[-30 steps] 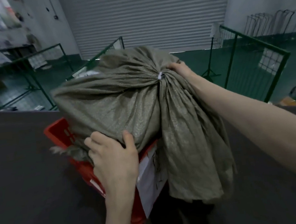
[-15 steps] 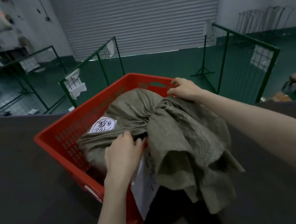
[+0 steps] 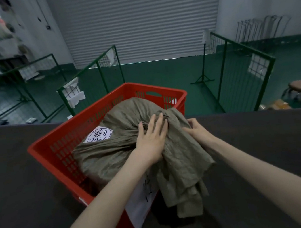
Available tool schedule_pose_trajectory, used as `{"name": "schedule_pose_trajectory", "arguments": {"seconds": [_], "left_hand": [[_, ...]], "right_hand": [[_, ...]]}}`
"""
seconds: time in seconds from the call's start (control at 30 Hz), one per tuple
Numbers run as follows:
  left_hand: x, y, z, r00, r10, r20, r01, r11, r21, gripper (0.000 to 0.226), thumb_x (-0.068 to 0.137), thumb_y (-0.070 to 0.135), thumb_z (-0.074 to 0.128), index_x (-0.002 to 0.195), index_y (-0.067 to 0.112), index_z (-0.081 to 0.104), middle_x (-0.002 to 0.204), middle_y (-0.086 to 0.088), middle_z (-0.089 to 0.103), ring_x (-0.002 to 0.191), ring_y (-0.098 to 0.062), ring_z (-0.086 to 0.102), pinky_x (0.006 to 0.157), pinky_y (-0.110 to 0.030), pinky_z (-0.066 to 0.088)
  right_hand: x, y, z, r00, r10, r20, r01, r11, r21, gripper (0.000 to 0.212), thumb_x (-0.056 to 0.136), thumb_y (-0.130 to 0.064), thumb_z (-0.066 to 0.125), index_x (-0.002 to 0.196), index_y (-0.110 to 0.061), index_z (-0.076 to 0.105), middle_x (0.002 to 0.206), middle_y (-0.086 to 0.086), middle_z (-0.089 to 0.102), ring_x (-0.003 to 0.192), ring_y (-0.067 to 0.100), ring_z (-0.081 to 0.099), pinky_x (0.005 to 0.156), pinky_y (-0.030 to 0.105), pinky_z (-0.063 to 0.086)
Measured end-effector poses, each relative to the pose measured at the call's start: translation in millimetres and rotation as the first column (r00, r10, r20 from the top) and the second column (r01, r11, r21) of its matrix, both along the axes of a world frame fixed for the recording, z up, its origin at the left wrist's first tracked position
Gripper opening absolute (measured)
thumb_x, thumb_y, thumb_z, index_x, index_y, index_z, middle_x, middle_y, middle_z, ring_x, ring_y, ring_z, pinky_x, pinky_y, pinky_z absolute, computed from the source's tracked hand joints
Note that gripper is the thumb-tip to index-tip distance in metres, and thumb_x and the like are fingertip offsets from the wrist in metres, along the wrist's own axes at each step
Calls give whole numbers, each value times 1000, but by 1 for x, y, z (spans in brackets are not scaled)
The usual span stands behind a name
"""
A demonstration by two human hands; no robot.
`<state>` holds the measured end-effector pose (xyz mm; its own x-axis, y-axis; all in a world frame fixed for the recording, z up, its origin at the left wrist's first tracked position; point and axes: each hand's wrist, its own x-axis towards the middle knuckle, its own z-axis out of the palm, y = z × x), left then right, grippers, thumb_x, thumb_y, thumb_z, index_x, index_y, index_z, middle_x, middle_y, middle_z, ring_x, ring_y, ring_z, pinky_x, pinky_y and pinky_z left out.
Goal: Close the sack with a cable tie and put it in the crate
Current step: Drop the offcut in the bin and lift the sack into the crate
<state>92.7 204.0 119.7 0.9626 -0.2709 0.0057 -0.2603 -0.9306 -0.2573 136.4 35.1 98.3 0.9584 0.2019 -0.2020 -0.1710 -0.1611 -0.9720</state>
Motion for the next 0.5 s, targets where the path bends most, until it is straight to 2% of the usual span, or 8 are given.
{"name": "schedule_pose_trajectory", "arguments": {"seconds": [0.1,0.23,0.3,0.33,0.4,0.43,0.47,0.5], "left_hand": [[14,-10,-1,995,-58,77,58,998,10,74,94,22,41,148,-2,-5,158,-19,-15,146,-32,-14,112,-62,4],[36,-19,4,999,-22,50,25,998,-64,71,96,27,40,148,-1,0,160,-17,-2,148,-30,-1,114,-54,10],[46,-17,9,996,-12,85,28,982,-189,67,96,25,45,148,3,10,158,-14,14,144,-28,18,111,-45,22],[47,-19,12,995,5,102,29,943,-332,61,96,24,45,147,4,18,154,-13,25,139,-28,27,108,-42,27],[49,-21,16,996,90,24,-54,775,-630,47,99,23,38,142,4,31,141,-13,44,126,-28,44,102,-38,34],[51,-18,18,990,122,-76,-137,623,-770,45,99,25,36,139,4,36,131,-12,51,114,-28,53,96,-36,40],[53,-14,17,968,130,-215,-247,343,-906,49,96,33,39,137,6,41,123,-10,56,102,-26,58,91,-34,46],[59,-5,13,949,192,-249,-291,237,-927,58,87,41,48,133,8,44,123,-6,56,99,-26,60,90,-35,50]], "right_hand": [[-5,3,3,996,21,86,-28,996,86,24,91,-16,58,112,-8,50,102,6,62,86,13,61,74,26,52],[-8,-2,10,979,103,178,-109,994,21,13,93,-12,53,105,-15,57,99,0,63,94,18,60,80,26,48],[-12,-10,16,970,113,214,-116,993,0,20,93,-9,53,110,-17,59,100,-3,65,95,17,61,78,22,51],[-14,-13,20,964,119,240,-125,992,12,23,92,-7,54,111,-18,60,102,-4,66,96,16,62,78,20,52],[-19,-17,29,943,125,310,-148,988,53,29,91,-6,55,115,-20,62,109,-1,69,99,14,65,82,22,53],[-20,-18,34,933,106,344,-139,988,71,31,90,-6,55,117,-20,62,112,0,68,102,13,65,85,24,54],[-21,-18,39,925,70,373,-112,990,92,32,90,-7,55,119,-19,62,114,1,68,104,13,65,87,26,54],[-20,-19,44,919,21,394,-70,991,111,32,88,-6,56,118,-17,62,114,4,68,104,14,64,88,28,53]]}}
